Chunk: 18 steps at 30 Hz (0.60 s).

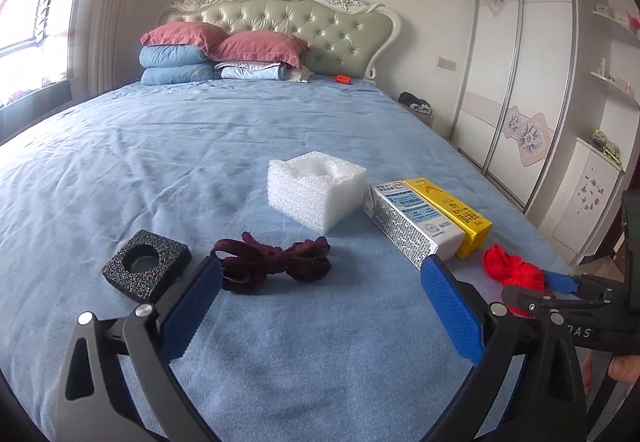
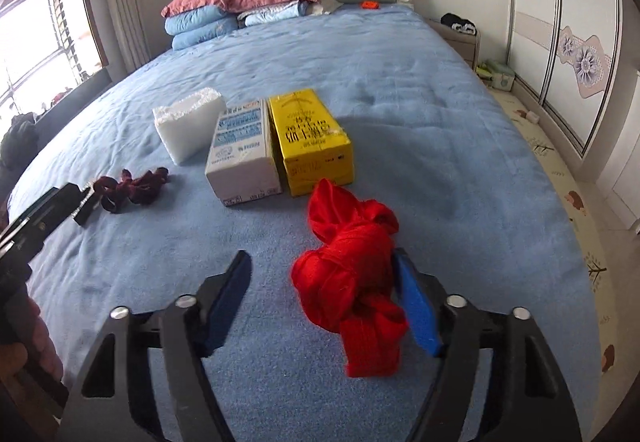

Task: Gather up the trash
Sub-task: 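Grasp the red cloth with the right tool while the left tool grasps the maroon cloth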

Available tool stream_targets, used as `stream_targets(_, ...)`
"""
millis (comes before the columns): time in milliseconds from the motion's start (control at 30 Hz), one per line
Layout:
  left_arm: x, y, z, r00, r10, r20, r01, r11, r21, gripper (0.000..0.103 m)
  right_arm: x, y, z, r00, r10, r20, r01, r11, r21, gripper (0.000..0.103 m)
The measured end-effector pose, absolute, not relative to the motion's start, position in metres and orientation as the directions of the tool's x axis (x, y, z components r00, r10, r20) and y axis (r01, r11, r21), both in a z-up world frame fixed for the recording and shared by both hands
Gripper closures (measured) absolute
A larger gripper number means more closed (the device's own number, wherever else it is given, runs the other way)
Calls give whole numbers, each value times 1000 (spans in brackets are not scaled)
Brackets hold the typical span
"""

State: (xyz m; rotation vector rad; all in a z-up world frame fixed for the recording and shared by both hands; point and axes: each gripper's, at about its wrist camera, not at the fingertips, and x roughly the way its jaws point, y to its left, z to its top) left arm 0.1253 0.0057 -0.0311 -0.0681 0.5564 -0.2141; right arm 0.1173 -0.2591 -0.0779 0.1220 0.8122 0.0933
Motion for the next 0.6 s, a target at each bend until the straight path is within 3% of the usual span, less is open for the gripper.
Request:
stream_targets(67,131,9,-33,820,-231,-523,184,973,-142,4,118,-258,-78,695,86,-714,-22,995,98,65)
stream_targets(367,180,6,-52,747,-190,-637,139,982,-130,4,95,-246,-39,784,237,-573,-132,967,219,67)
stream_targets(600,217,2,-70,672,-198,-714,139,980,-141,4,92,-234,-20,784,327,-527,-217,941,260,67)
